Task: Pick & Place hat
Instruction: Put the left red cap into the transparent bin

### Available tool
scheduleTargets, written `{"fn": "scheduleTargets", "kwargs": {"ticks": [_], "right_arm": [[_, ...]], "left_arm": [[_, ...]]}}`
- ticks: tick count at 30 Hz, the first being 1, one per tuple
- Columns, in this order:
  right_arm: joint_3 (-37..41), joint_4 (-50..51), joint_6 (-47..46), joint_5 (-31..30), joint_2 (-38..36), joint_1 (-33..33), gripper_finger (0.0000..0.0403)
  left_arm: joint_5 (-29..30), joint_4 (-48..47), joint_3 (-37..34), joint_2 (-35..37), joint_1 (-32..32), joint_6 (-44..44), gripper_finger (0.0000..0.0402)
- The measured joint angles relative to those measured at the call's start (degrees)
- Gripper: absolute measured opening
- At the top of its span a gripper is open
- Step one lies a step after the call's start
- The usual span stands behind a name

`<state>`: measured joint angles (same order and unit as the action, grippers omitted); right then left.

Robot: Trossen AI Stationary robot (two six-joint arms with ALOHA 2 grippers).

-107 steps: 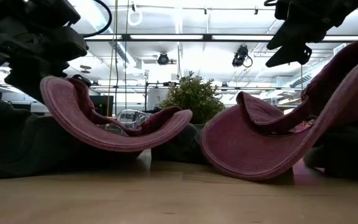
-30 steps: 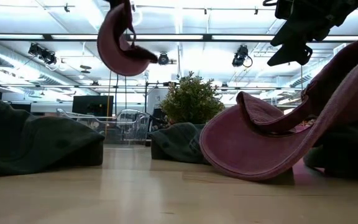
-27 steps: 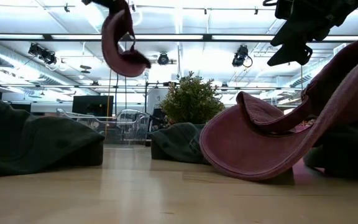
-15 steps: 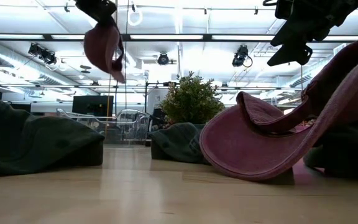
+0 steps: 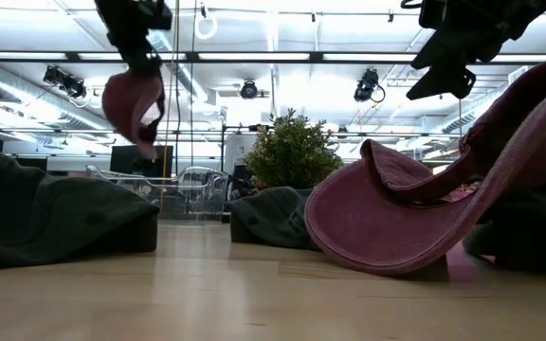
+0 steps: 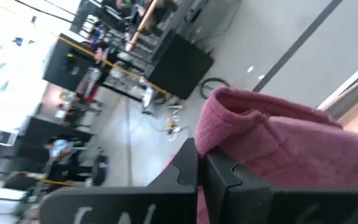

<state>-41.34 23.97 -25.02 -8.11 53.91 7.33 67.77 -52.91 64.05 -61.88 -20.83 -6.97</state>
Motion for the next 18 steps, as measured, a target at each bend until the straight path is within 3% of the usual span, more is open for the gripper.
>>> {"fn": "scheduleTargets", "kwargs": {"ticks": [6, 12, 18], "right_arm": [[0.00, -0.87, 0.00, 0.01, 0.00, 0.00, 0.0281], [0.00, -0.90, 0.19, 0.01, 0.00, 0.00, 0.0281], [0.00, -1.15, 0.22, 0.01, 0.00, 0.00, 0.0281]], "left_arm": [[1.71, 4.05, -7.34, -1.26, -3.07, -3.62, 0.0003], [3.04, 18.91, -14.79, -1.98, -5.16, -13.45, 0.0003], [-1.39, 25.35, -18.66, -1.92, -5.61, -25.93, 0.0003]]}}
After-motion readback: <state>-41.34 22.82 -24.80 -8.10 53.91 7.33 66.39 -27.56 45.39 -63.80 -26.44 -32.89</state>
